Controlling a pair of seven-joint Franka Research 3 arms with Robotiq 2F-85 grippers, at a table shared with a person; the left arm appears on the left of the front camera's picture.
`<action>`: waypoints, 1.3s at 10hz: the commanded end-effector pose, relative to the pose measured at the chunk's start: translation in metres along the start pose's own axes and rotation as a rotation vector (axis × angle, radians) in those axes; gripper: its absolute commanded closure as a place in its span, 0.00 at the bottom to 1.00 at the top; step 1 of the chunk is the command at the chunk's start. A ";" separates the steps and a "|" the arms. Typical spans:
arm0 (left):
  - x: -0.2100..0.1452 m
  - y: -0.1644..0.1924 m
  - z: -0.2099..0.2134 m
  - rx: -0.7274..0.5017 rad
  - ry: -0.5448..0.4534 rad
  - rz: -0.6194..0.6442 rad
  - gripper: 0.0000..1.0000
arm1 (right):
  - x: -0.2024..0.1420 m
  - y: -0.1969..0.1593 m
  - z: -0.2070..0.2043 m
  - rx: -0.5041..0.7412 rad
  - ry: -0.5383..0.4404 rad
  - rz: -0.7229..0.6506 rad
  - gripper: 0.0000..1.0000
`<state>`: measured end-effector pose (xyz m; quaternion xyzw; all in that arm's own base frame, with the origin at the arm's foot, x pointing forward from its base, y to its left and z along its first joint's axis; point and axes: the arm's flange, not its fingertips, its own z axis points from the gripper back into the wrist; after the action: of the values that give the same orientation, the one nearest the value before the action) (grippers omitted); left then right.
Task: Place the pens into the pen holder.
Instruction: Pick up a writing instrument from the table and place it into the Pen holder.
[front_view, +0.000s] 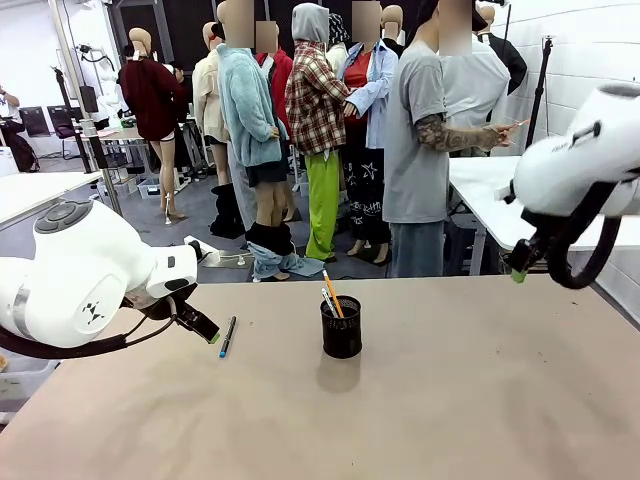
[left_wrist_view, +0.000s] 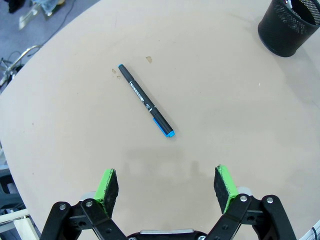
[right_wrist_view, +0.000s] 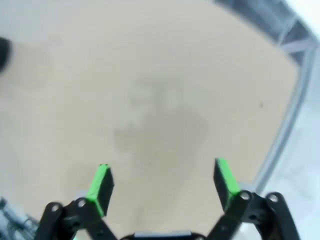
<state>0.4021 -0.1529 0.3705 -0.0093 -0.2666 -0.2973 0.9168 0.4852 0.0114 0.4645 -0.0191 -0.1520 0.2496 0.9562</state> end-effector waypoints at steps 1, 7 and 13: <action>0.000 0.000 0.000 0.000 0.000 0.000 0.00 | 0.022 0.011 0.013 0.063 0.022 -0.019 0.00; 0.095 0.006 -0.069 0.041 0.217 0.186 0.00 | 0.016 0.012 0.020 0.046 0.037 -0.005 0.00; 0.107 0.031 -0.122 0.023 0.338 0.341 0.00 | 0.016 0.012 0.020 0.046 0.037 -0.005 0.00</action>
<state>0.5444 -0.1997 0.3218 0.0023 -0.1175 -0.1519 0.9814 0.4871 0.0298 0.4873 0.0051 -0.1286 0.2519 0.9592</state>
